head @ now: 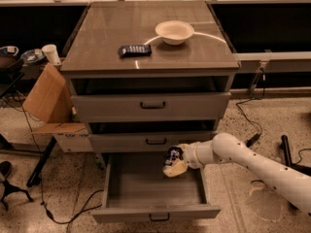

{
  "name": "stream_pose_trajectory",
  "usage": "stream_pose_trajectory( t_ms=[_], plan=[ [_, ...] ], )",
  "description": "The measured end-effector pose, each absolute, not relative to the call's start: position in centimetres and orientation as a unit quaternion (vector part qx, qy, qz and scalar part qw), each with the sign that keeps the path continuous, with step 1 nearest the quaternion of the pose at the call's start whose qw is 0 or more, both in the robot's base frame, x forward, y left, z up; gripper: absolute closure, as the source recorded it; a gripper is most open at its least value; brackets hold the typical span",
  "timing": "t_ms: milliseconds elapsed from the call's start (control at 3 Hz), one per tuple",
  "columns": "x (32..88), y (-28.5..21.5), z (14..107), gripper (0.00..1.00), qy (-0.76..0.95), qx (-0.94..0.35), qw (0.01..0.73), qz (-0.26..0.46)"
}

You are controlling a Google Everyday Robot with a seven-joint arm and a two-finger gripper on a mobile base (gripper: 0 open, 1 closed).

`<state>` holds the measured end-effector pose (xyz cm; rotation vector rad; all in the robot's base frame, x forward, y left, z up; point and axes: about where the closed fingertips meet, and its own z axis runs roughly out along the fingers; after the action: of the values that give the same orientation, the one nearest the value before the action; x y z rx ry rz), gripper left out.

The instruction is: Place pepsi can into bottom drawer

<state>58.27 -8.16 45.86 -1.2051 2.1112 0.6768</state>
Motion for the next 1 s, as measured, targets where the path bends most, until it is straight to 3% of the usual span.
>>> stream_pose_trajectory(
  t_ms=[333, 1000],
  plan=[
    [57.8, -8.0, 44.5, 1.0, 0.801, -0.452, 0.289, 0.265],
    [54.5, -9.9, 32.6, 1.0, 0.837, -0.381, 0.252, 0.301]
  ],
)
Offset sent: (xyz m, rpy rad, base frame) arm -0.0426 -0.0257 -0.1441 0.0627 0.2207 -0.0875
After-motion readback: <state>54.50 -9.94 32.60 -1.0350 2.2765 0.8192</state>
